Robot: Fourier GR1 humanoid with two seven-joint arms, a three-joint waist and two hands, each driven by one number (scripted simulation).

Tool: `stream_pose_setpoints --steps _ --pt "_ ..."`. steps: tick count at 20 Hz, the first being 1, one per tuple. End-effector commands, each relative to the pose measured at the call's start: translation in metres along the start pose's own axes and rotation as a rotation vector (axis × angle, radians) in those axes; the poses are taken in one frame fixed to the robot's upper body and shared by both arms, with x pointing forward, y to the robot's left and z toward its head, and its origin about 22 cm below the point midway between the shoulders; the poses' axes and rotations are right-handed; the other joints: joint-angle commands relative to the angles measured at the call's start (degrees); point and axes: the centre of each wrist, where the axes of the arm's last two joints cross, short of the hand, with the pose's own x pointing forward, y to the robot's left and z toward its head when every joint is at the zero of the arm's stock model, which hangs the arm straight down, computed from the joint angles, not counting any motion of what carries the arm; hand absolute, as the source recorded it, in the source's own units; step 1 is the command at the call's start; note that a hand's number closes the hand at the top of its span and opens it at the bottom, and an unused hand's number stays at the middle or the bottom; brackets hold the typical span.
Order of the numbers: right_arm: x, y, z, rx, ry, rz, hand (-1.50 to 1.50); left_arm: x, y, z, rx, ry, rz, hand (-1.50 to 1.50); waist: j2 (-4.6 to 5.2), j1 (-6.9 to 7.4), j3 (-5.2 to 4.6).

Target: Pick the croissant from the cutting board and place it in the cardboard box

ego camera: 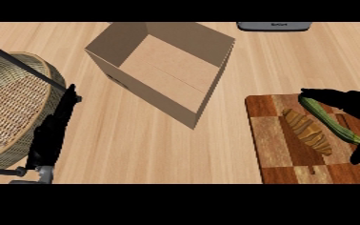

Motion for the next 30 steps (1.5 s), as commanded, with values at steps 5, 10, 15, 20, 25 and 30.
stream_pose_setpoints --steps 5,10,15,20,25,30 --pt "0.006 0.017 -0.012 0.021 0.061 0.028 -1.5 -0.007 0.014 0.002 -0.004 -0.002 -0.012 0.0 0.0 -0.08 -0.01" --pt "-0.008 0.038 -0.016 0.034 0.056 0.015 -1.5 -0.002 0.0 0.003 0.007 0.011 -0.011 0.0 0.03 0.0 0.01" --pt "0.004 0.036 -0.031 0.033 0.044 0.013 -1.5 0.007 -0.002 -0.009 0.012 0.011 -0.007 0.0 0.04 -0.03 0.0" --pt "-0.007 0.047 -0.007 0.022 0.044 0.025 -1.5 0.005 -0.015 -0.006 0.002 -0.001 0.005 0.0 0.01 -0.22 0.0" --pt "0.011 0.043 -0.028 0.019 0.051 -0.004 -1.5 -0.001 0.003 -0.01 -0.013 -0.004 -0.012 0.0 0.01 -0.12 -0.01" --pt "-0.004 0.033 -0.029 0.004 0.036 -0.004 -1.5 -0.018 0.001 0.004 0.017 0.002 0.003 0.0 0.03 0.04 0.0"
